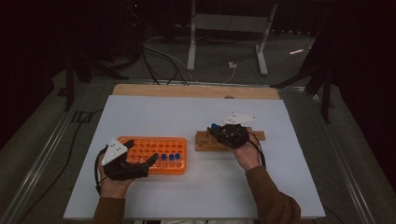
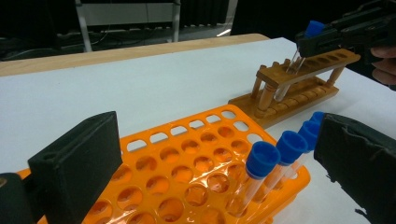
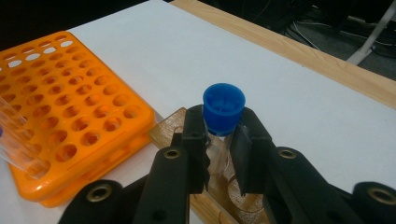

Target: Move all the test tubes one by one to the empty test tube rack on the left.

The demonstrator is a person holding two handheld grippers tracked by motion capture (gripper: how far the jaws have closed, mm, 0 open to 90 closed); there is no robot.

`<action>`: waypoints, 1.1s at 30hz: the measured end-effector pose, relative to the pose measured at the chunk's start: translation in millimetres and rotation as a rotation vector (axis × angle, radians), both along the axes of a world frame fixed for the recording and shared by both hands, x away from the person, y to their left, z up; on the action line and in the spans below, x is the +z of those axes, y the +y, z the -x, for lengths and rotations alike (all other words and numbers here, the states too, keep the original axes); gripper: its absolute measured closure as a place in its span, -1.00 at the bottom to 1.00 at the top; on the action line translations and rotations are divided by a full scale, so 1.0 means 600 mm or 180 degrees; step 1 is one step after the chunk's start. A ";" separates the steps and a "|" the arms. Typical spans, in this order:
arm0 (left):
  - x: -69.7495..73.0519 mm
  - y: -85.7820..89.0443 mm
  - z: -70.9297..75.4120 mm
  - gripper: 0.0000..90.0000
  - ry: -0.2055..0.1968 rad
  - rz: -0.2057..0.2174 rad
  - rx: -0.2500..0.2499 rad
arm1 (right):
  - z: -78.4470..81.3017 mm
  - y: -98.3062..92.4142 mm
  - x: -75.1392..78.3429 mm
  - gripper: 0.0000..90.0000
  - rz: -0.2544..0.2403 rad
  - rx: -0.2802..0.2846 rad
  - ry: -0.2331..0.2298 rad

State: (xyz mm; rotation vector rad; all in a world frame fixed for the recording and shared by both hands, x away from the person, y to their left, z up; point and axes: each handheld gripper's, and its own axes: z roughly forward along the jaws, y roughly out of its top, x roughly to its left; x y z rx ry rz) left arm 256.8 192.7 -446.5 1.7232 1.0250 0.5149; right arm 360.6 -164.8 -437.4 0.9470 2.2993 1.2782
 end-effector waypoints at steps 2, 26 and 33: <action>0.002 0.000 -0.001 -0.96 -0.0005 -0.0005 -0.0003 | 0.001 0.000 0.004 0.70 0.0000 0.0000 -0.0007; 0.022 -0.018 -0.016 -0.95 -0.0062 -0.0028 -0.0064 | 0.006 -0.006 0.045 0.70 -0.0069 -0.0001 -0.0124; 0.025 -0.024 -0.020 -0.95 -0.0074 -0.0033 -0.0066 | 0.007 -0.006 0.053 0.70 -0.0080 0.0016 -0.0135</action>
